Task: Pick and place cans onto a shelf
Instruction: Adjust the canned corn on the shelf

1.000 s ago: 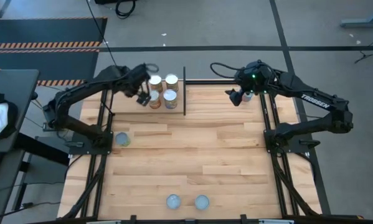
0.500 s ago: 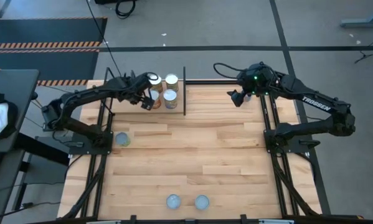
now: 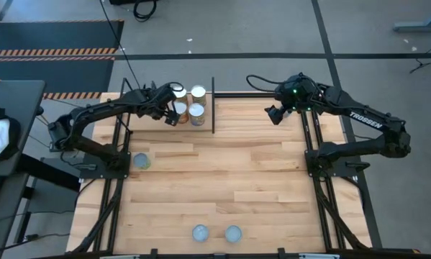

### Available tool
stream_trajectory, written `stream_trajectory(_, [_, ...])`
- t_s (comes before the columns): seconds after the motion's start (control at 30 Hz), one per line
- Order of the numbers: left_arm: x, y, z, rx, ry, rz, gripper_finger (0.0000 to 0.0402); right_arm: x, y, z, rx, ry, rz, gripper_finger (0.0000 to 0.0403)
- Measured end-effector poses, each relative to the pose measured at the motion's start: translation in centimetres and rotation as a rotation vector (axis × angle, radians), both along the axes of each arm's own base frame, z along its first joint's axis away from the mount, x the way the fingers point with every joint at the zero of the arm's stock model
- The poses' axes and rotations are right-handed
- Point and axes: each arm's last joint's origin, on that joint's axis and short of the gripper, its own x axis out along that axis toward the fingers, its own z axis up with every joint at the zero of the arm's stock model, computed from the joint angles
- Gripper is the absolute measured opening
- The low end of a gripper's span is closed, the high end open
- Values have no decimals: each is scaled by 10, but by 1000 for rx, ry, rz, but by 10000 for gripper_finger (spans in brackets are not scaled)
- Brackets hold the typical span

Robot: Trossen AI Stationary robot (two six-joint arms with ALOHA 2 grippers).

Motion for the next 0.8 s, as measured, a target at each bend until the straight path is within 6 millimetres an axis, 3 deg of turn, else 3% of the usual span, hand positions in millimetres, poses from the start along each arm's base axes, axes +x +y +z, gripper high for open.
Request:
stream_trajectory(0.13, [2,-1,14,-12,-6,-7,309,-5,-1,-3,23,30,-77,347])
stream_trajectory(0.33, [19,5,51,133,-186,31,309,-7,-4,-3,50,14,-128,347])
stream_trajectory(0.53, [28,21,30,132,-94,50,309,-6,-3,-3,67,-1,-149,347])
stream_trajectory(0.8, [38,25,12,77,-42,10,309,-6,-3,-3,93,-10,-124,347])
